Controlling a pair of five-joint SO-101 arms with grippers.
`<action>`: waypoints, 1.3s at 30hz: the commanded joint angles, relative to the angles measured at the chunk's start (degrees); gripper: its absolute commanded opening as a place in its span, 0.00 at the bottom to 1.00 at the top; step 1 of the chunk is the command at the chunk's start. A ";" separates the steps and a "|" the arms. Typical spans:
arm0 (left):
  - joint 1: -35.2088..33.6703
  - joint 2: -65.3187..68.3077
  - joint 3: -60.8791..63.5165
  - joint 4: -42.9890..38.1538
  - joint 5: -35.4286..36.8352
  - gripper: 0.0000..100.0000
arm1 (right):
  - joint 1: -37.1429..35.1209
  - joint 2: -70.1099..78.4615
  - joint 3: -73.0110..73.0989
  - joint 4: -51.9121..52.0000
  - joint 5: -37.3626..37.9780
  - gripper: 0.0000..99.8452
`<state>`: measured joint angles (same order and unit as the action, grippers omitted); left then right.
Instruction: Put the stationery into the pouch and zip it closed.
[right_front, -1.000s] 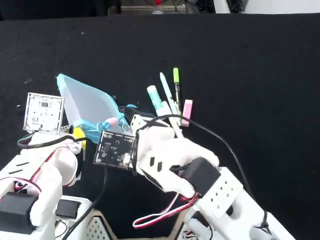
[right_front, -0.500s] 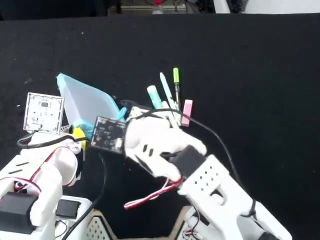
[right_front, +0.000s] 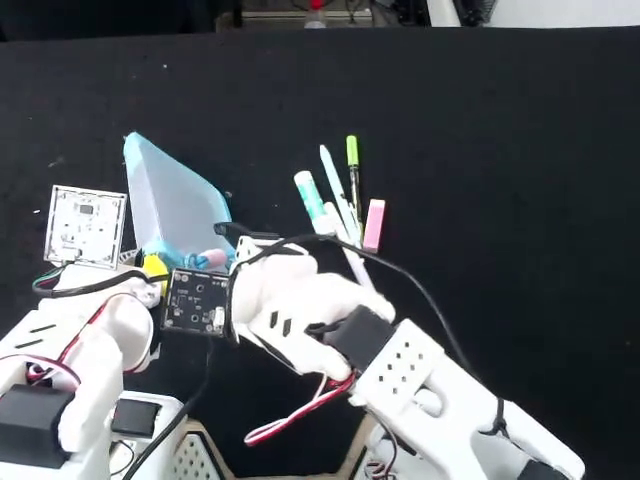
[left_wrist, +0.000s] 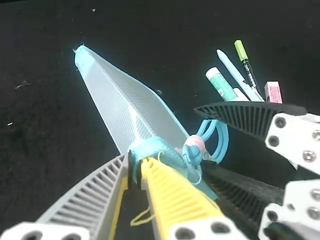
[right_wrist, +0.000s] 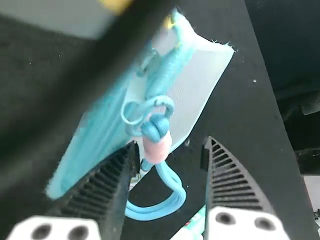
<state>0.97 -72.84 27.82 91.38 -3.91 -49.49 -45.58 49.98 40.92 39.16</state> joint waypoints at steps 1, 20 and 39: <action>-0.22 0.79 -2.15 -0.79 -0.53 0.03 | -1.49 1.71 -0.13 -4.13 0.18 0.20; -0.22 0.79 -2.15 -0.79 -0.53 0.03 | -1.32 -16.66 0.57 8.35 -7.38 0.01; -10.42 0.79 -2.24 -3.60 1.49 0.03 | 3.43 -17.80 -2.59 16.35 -2.37 0.01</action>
<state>-8.35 -72.31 27.82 88.84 -3.82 -47.12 -62.64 49.80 59.47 36.88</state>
